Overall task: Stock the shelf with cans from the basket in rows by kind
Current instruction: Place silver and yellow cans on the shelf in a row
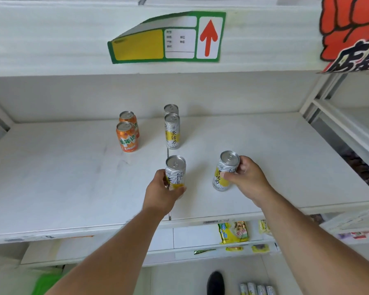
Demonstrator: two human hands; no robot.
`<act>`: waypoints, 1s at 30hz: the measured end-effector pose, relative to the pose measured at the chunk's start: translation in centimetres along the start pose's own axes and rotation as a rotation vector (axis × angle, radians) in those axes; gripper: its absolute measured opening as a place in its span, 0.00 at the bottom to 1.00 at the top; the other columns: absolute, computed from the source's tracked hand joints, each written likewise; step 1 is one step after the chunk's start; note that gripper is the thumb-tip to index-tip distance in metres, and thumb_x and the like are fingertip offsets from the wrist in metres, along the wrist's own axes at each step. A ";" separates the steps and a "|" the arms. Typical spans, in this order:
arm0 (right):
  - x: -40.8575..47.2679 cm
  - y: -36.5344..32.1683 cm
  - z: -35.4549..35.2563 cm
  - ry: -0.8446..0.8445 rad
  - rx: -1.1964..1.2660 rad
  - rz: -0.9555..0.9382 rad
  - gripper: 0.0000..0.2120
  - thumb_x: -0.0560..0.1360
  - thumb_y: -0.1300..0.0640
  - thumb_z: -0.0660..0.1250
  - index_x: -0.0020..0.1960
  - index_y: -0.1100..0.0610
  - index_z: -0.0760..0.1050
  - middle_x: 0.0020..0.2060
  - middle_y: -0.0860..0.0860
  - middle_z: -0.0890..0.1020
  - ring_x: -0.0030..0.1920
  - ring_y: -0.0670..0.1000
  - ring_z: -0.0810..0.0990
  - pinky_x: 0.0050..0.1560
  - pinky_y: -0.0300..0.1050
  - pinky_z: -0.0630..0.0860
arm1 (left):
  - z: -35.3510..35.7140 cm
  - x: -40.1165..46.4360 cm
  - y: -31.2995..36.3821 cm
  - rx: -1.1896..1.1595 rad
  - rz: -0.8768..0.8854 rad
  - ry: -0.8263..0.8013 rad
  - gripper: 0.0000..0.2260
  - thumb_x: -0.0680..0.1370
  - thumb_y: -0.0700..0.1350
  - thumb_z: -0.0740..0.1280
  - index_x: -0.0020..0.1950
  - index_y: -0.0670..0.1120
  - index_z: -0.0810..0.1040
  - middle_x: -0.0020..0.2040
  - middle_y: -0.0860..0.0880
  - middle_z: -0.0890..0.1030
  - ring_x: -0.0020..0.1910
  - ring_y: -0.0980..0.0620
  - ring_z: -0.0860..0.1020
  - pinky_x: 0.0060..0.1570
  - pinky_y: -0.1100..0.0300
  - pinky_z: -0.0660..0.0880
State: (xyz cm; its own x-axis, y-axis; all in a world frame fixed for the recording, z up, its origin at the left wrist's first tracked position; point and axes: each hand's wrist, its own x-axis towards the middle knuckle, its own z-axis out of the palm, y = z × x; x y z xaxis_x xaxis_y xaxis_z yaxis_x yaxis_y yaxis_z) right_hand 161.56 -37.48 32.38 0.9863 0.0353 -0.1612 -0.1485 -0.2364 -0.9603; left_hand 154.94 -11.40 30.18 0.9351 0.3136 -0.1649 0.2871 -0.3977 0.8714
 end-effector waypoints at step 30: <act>-7.8 1.4 13.1 -0.060 -0.030 0.213 0.13 0.82 0.53 0.61 0.65 0.42 0.73 0.56 0.41 0.75 0.57 0.45 0.76 0.61 0.44 0.71 | -4.0 -2.7 -2.1 0.081 0.085 -0.145 0.22 0.84 0.53 0.59 0.76 0.45 0.68 0.72 0.51 0.73 0.69 0.53 0.71 0.62 0.67 0.62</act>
State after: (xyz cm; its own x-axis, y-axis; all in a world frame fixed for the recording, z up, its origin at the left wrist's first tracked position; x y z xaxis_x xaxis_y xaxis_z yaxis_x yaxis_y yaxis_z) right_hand 152.70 -25.36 29.29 0.9266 0.0387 -0.3741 -0.3503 -0.2736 -0.8958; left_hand 150.95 -7.95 30.62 0.9753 0.1501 -0.1623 0.2158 -0.4874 0.8461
